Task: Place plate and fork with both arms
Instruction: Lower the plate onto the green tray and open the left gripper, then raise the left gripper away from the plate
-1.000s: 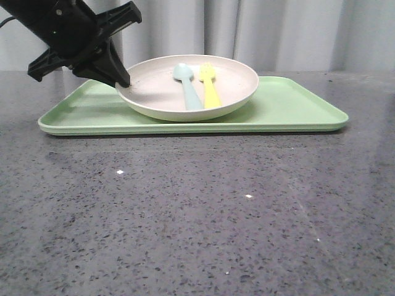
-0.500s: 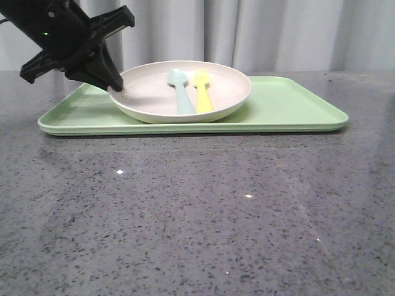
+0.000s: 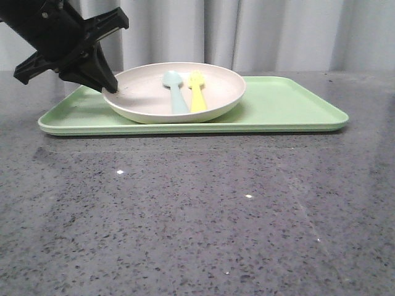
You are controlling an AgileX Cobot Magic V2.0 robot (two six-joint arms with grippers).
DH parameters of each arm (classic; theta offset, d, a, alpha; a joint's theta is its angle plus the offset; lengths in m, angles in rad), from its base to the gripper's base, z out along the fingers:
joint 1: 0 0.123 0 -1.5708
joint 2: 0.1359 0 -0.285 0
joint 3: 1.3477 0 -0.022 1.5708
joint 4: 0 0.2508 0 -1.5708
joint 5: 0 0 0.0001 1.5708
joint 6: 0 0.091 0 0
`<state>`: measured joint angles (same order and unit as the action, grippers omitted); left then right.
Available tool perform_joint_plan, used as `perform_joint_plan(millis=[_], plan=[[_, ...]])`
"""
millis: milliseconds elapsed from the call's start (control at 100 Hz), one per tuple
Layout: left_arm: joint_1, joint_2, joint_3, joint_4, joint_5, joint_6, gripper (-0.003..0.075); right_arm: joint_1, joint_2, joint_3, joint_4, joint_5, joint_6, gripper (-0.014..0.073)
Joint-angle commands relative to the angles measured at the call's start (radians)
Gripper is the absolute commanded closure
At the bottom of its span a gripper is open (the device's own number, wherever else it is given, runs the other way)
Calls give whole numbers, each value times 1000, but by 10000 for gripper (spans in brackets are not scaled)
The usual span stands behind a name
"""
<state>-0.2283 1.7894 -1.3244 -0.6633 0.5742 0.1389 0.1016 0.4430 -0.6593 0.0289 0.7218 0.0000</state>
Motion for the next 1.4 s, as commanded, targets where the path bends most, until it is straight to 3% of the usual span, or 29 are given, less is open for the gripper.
perform_joint_plan(millis=[0,750,870,1130,1190,1390], plan=[[2,-32,-38,-31,-13,-15,741,-6,13,-35,1,-71,-11,179],[2,5,-114,-23,33,-15,731,-6,13,-35,1,-72,-11,179],[2,5,-123,-23,40,-15,647,-6,13,-35,1,-72,-11,179],[2,5,-123,-23,45,-15,323,-6,13,-35,1,-72,-11,179],[2,5,-123,-23,45,-15,286,-6,13,-35,1,-72,-11,179],[2,-25,-123,26,43,-15,279,-6,13,-35,1,-72,-11,179]])
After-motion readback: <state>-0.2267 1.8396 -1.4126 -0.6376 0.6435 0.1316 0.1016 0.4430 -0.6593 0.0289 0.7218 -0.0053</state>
